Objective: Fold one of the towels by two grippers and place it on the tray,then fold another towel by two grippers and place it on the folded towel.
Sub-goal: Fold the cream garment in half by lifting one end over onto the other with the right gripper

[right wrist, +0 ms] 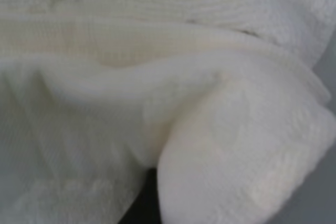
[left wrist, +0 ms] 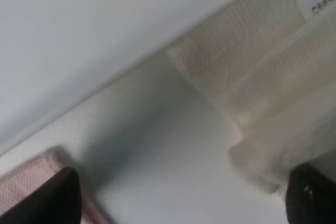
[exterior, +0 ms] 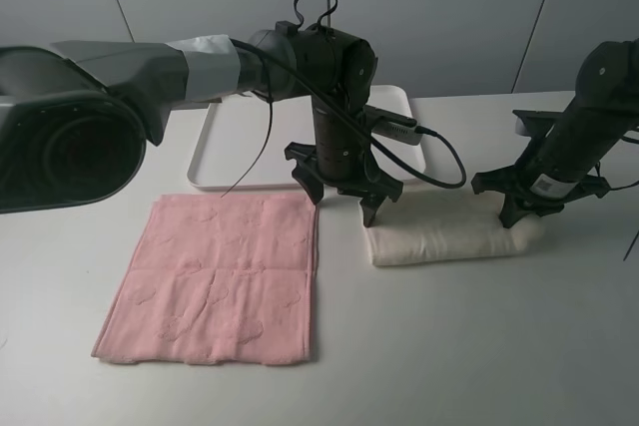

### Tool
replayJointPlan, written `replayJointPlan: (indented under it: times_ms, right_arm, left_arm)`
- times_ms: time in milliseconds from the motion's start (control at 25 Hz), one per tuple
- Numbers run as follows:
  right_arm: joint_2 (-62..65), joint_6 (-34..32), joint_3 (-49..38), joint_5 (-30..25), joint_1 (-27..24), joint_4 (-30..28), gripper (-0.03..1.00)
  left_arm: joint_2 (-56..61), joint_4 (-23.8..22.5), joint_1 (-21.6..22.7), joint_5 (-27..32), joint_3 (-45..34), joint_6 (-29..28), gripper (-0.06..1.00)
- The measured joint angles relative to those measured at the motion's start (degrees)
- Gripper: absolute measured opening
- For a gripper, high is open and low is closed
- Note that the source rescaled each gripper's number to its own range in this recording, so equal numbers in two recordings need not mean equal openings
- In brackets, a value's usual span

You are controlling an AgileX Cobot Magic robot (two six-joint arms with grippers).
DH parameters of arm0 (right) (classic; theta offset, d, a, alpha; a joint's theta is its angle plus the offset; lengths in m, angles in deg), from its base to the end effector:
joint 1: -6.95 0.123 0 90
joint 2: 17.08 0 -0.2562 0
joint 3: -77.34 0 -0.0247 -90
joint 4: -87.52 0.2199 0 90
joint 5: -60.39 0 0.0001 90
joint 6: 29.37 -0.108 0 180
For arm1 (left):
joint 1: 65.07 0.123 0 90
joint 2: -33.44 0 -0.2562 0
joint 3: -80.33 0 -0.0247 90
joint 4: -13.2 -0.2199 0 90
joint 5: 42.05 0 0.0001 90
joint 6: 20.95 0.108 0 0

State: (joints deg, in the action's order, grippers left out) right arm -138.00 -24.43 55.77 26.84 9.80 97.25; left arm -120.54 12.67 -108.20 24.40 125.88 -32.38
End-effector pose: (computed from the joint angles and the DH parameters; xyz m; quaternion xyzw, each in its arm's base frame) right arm 0.2923 0.0247 0.0762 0.0012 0.9982 0.0486 0.0353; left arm 0.3336 -0.3112 0.0817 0.2744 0.9606 -0.0166 0.0417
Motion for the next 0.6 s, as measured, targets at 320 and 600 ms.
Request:
replayJointPlan:
  times_ms: [320,600]
  right_arm:
    - [7.0,0.1,-0.6,-5.9,0.0,0.1,0.08]
    - [9.1,2.2,-0.6,-7.9,0.0,8.6,0.08]
  left_arm:
    - [0.0,-0.1,0.0,0.0,0.0,0.0,1.0]
    - [0.0,-0.8,0.0,-0.1,0.0,0.0,1.0]
